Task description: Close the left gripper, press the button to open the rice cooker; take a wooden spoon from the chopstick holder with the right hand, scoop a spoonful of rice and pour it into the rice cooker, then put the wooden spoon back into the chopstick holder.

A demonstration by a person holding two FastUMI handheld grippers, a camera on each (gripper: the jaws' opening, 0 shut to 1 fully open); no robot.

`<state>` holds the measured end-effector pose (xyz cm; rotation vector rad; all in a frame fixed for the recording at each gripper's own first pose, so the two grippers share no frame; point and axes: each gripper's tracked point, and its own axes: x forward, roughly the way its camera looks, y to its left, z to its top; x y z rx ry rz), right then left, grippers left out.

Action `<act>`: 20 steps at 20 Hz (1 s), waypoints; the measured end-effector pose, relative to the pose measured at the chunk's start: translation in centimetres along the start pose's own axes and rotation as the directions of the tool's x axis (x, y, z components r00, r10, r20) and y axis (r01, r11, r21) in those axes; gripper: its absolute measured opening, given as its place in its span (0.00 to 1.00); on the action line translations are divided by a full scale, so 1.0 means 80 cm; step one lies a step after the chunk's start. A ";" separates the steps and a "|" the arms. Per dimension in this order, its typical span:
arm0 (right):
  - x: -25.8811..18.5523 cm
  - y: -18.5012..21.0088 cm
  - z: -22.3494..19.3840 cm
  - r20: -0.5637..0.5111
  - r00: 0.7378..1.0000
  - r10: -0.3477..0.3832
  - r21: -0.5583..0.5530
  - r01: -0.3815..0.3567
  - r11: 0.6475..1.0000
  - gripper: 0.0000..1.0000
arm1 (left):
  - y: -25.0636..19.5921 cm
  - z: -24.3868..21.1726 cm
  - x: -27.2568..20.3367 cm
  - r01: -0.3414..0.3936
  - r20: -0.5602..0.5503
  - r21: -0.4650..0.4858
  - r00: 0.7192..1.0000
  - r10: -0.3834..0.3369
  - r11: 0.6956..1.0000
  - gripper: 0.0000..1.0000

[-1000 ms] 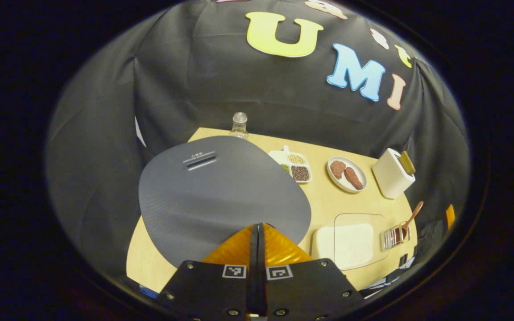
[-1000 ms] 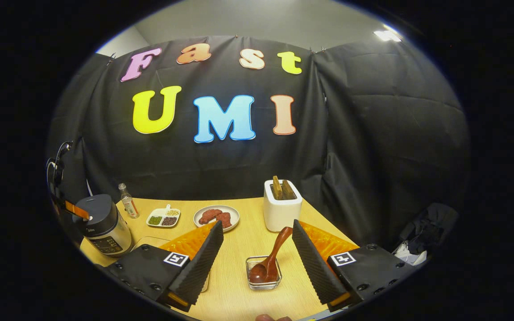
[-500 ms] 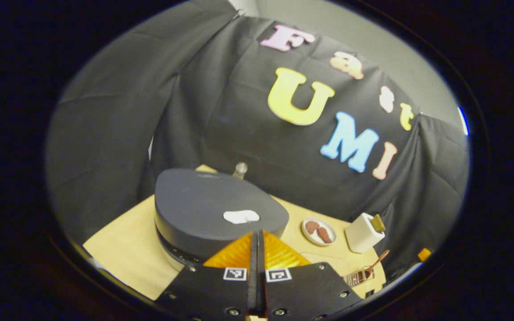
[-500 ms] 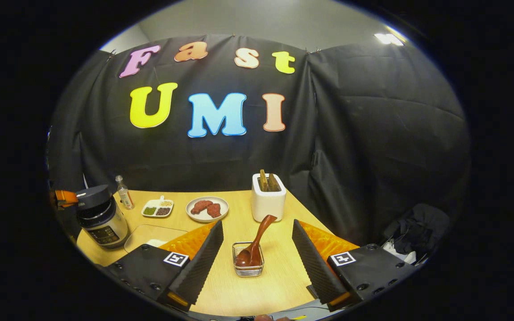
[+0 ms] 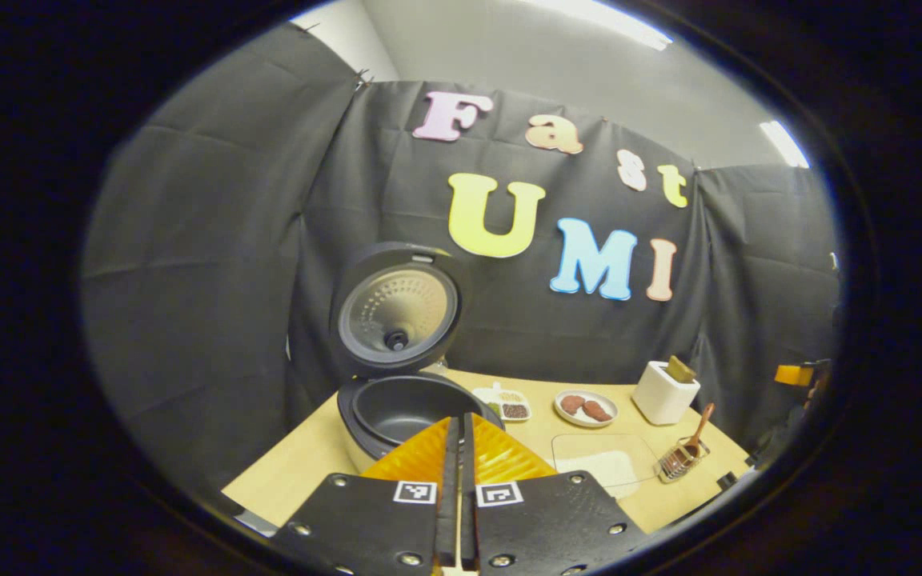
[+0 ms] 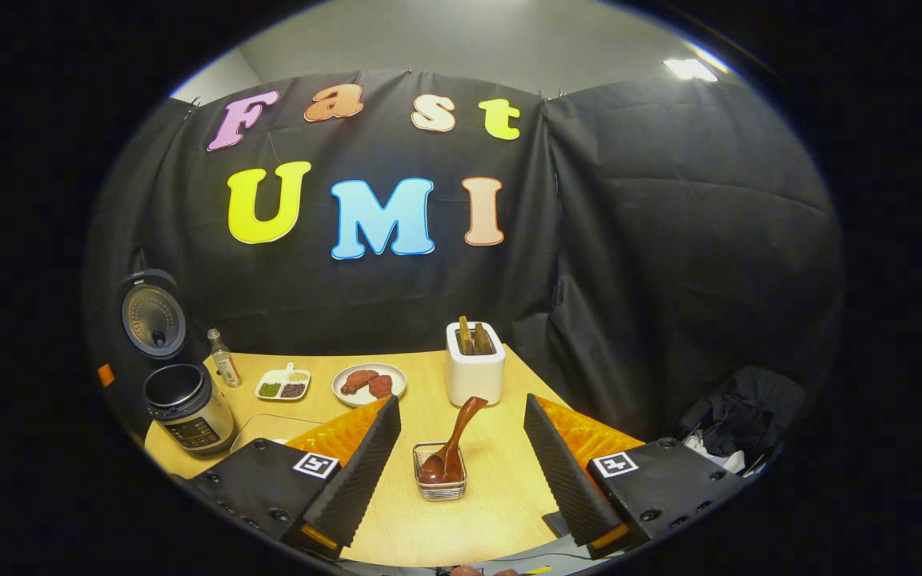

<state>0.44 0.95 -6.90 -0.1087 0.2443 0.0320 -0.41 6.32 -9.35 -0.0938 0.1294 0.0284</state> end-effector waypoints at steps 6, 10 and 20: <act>0.020 -0.019 0.005 0.002 1.000 0.004 0.024 -0.004 1.000 0.99 | -0.030 0.084 -0.014 0.034 0.121 -0.041 0.992 -0.029 0.999 0.95; 0.057 -0.025 -0.022 -0.124 0.991 0.056 0.054 -0.050 0.997 0.96 | -0.054 0.087 0.000 -0.003 0.099 -0.001 0.995 0.003 1.000 0.96; 0.161 -0.029 -0.081 -0.301 0.932 0.200 0.204 -0.142 0.969 0.99 | -0.117 0.074 0.041 -0.014 0.049 0.028 0.999 0.013 1.000 0.95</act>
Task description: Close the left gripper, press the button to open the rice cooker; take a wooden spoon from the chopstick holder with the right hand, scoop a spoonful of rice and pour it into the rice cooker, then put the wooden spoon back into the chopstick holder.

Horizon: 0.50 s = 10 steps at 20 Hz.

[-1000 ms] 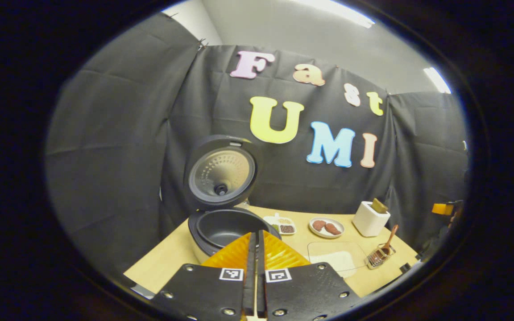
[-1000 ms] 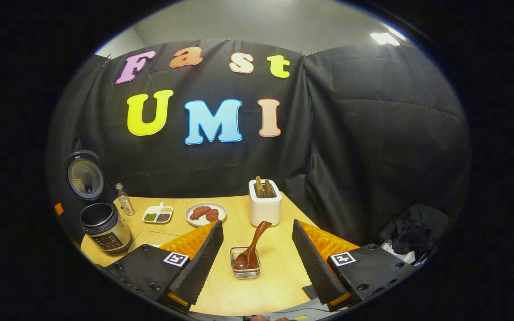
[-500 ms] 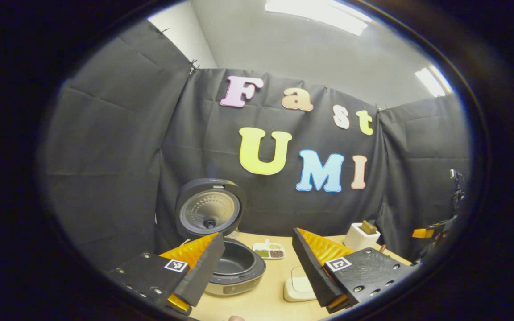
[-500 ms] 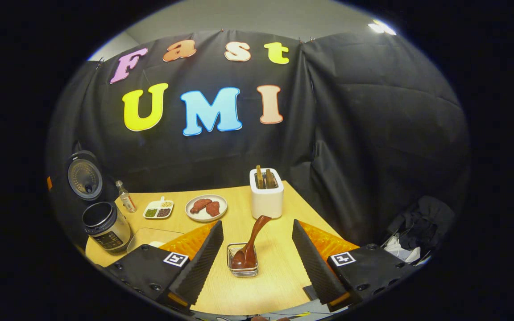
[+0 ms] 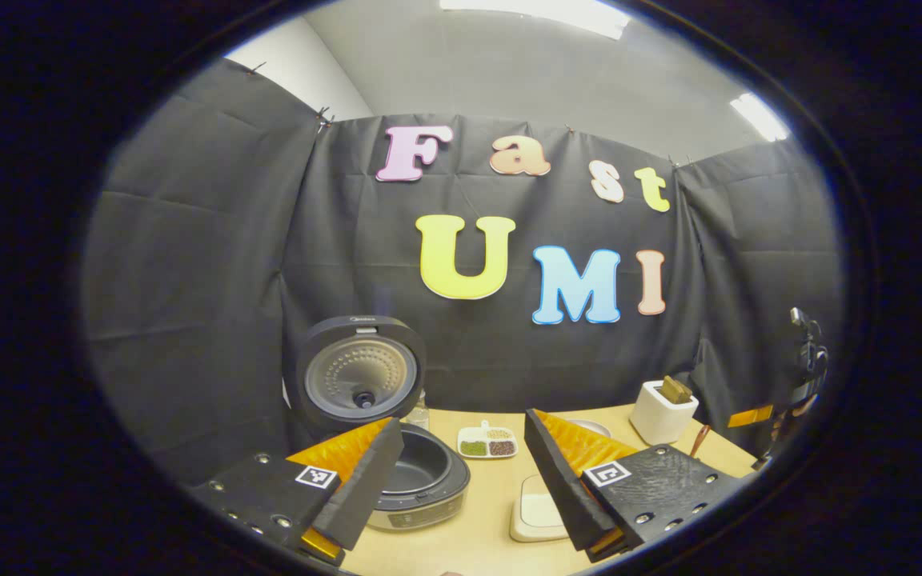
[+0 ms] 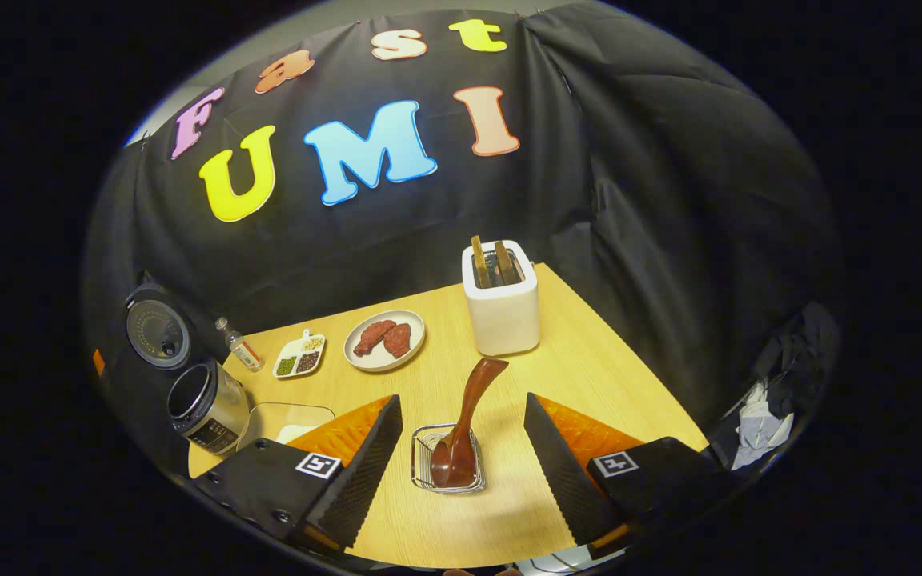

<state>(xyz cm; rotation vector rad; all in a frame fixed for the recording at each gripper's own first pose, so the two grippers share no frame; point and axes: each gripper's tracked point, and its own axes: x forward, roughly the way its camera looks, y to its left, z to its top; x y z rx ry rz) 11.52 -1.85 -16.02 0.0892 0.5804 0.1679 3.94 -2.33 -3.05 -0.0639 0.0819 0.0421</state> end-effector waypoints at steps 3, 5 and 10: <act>0.035 -0.006 -0.009 -0.039 0.999 0.007 0.006 -0.006 1.000 0.98 | -0.001 -0.035 0.013 -0.038 -0.054 -0.040 0.998 0.035 0.998 0.96; 0.056 -0.007 -0.014 -0.076 0.997 0.023 0.026 -0.021 0.999 0.98 | -0.014 -0.046 0.011 -0.047 -0.076 -0.037 0.996 0.044 0.998 0.95; 0.116 -0.008 -0.037 -0.172 0.984 0.041 0.059 -0.031 0.998 0.99 | -0.010 -0.059 0.012 -0.135 -0.102 -0.073 0.987 0.127 0.988 0.96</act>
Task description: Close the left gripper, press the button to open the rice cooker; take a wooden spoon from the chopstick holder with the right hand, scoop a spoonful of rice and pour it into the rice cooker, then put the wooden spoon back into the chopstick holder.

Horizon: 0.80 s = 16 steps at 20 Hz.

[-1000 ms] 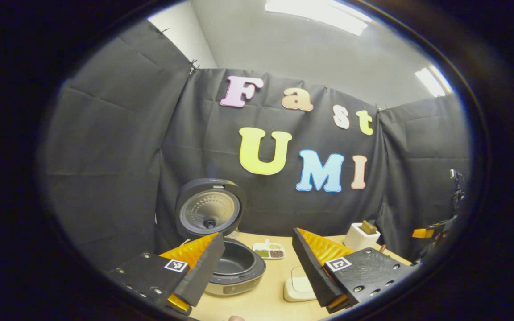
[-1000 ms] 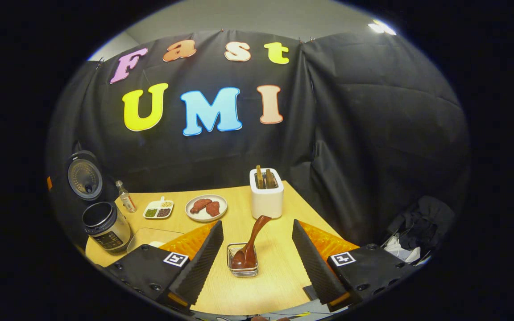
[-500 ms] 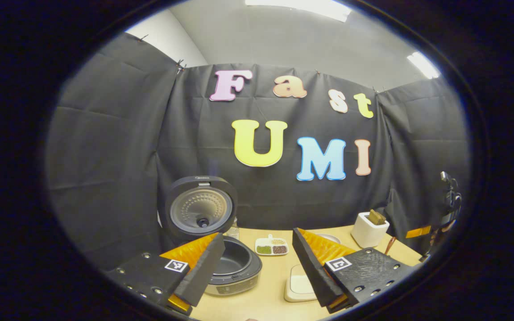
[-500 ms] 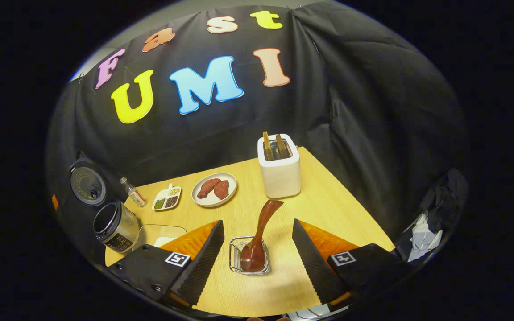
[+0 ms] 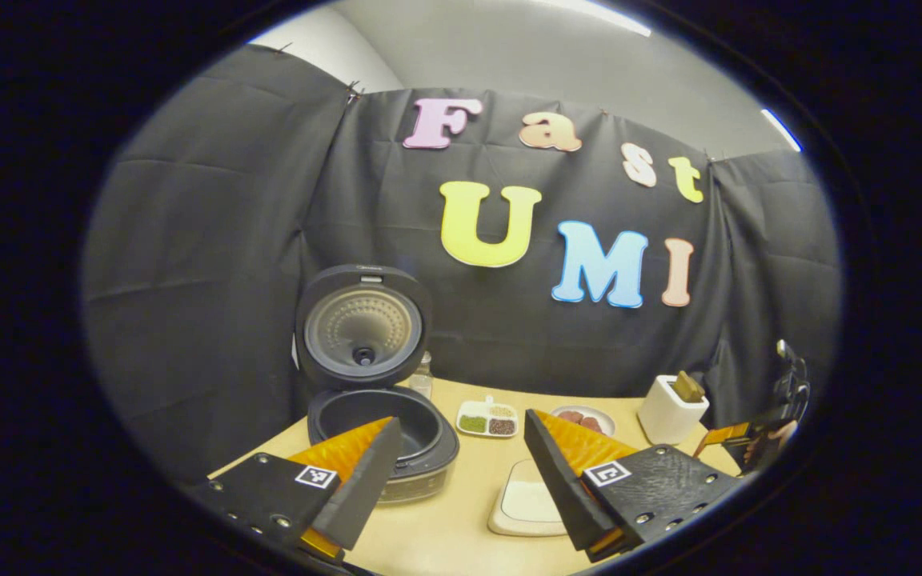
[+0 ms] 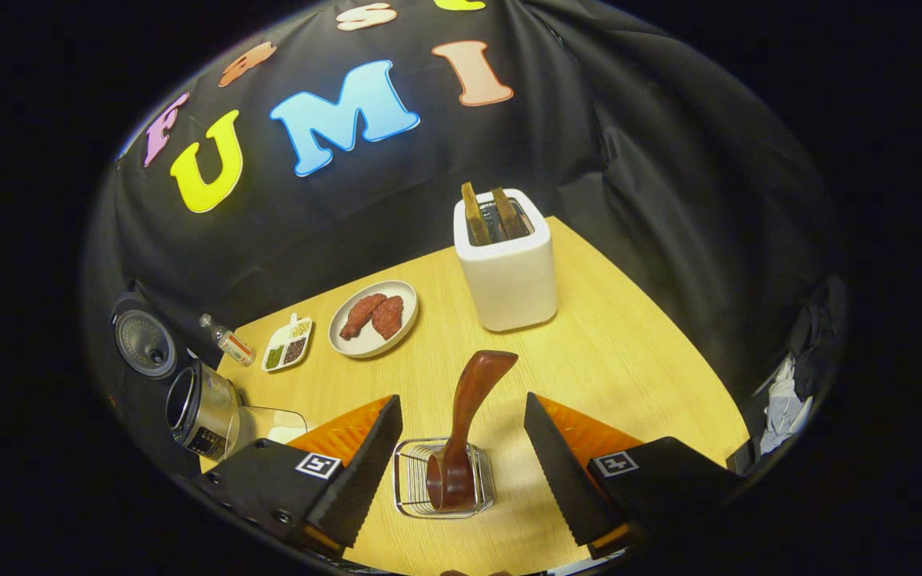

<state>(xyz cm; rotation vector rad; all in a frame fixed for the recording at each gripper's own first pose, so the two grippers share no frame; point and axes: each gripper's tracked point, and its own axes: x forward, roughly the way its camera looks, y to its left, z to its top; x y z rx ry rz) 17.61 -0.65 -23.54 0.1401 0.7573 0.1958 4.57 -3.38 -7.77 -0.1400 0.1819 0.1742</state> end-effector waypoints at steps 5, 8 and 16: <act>0.058 -0.010 -0.005 -0.057 0.998 -0.006 0.039 0.008 0.999 0.98 | 0.023 -0.006 0.009 -0.113 -0.037 0.028 0.993 0.114 0.993 0.95; 0.079 -0.001 -0.003 -0.079 0.996 0.037 0.078 -0.031 0.996 0.93 | 0.026 -0.005 0.007 -0.160 -0.049 0.018 0.986 0.161 0.987 0.96; 0.082 0.009 -0.005 -0.144 0.987 0.072 0.196 -0.043 0.980 0.33 | 0.009 -0.026 0.008 -0.185 -0.081 0.013 0.979 0.186 0.983 0.96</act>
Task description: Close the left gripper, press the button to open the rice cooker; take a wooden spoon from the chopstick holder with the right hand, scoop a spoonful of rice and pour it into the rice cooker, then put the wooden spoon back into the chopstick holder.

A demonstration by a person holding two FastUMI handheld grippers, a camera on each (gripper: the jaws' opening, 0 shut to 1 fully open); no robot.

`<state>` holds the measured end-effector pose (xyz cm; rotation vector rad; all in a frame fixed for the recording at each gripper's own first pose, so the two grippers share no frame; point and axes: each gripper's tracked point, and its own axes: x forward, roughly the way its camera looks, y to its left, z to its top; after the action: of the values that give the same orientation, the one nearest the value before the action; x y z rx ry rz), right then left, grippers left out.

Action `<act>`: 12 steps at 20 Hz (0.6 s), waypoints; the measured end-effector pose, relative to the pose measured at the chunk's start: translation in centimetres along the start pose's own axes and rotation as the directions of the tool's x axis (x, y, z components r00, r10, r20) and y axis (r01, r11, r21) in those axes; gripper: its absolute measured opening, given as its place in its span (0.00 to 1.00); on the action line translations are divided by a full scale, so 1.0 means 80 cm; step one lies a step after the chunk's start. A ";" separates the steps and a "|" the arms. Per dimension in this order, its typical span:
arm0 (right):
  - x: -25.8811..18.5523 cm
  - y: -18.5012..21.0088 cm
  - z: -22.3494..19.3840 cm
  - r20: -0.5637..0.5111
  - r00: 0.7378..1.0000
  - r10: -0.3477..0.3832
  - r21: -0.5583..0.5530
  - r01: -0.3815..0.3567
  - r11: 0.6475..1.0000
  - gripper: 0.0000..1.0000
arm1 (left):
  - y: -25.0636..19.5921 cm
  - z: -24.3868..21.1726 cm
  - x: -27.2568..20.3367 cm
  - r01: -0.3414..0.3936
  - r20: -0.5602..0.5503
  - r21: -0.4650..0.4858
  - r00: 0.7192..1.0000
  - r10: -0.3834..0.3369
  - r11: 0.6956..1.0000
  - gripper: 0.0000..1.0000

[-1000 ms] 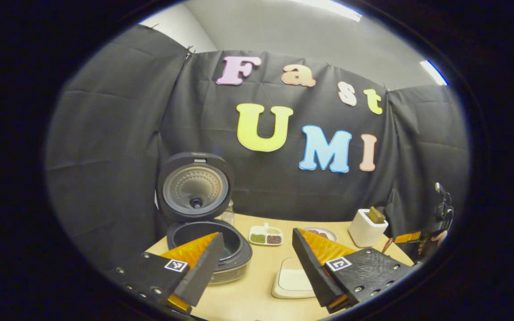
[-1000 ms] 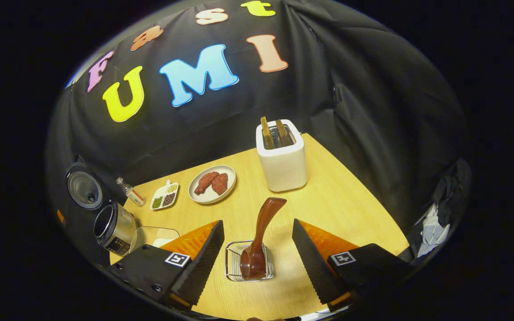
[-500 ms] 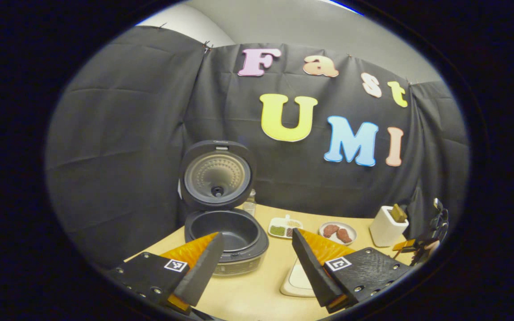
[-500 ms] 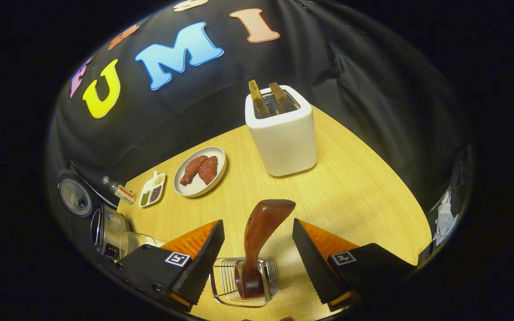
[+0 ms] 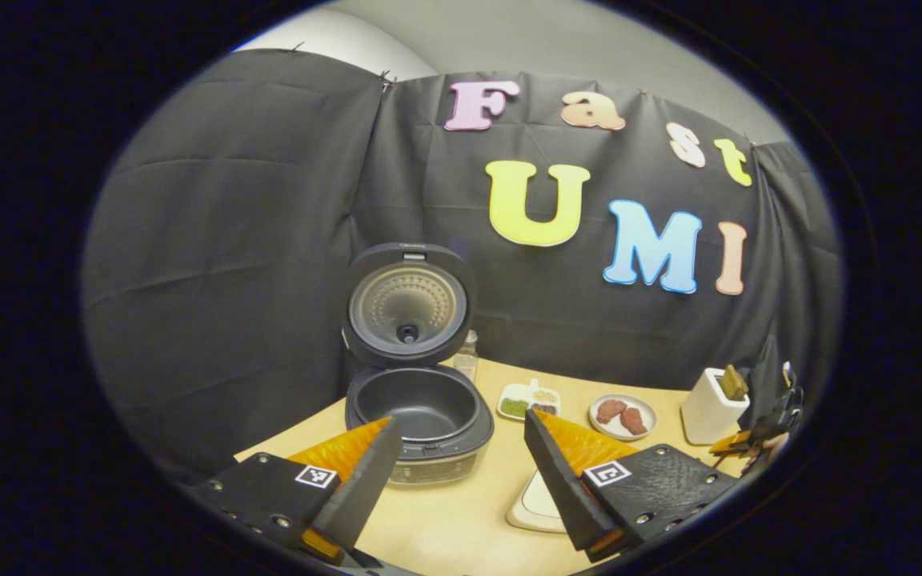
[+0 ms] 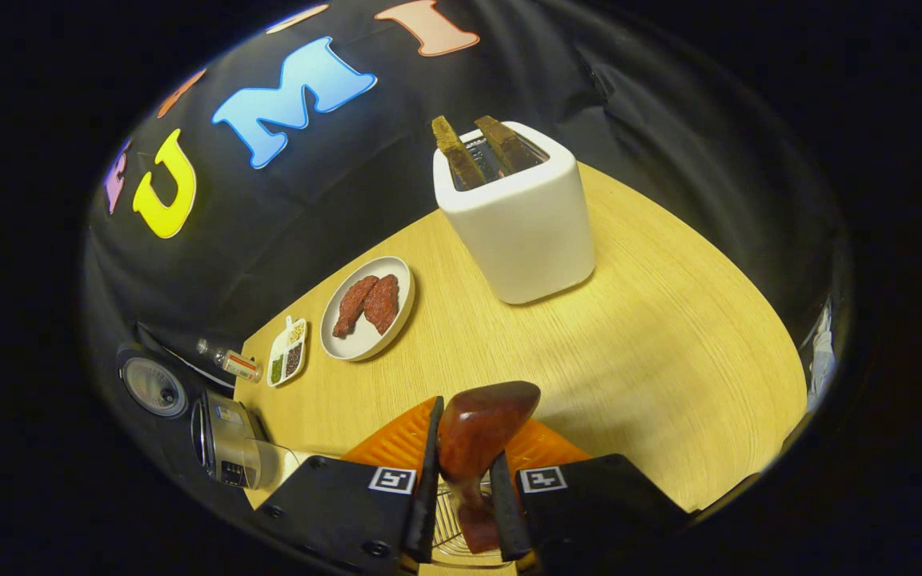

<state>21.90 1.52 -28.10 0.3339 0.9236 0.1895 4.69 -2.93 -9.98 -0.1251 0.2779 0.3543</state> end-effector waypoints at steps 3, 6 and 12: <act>-0.021 0.001 0.009 0.026 1.000 0.006 0.053 -0.007 0.999 0.23 | -0.015 0.000 0.007 0.037 -0.007 -0.022 0.999 -0.037 0.999 0.96; -0.062 0.008 0.025 0.103 0.994 0.018 0.041 -0.022 0.999 0.23 | -0.032 0.006 0.017 0.095 0.003 -0.023 0.995 -0.095 0.995 0.96; -0.143 0.017 0.052 0.259 0.966 0.003 0.060 -0.019 0.998 0.23 | -0.056 0.018 0.033 0.232 0.018 0.017 0.973 -0.232 0.973 0.96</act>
<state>18.44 -1.51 -16.72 0.4109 0.6697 0.1242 9.05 -5.99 -9.02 -0.1374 0.2433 0.1212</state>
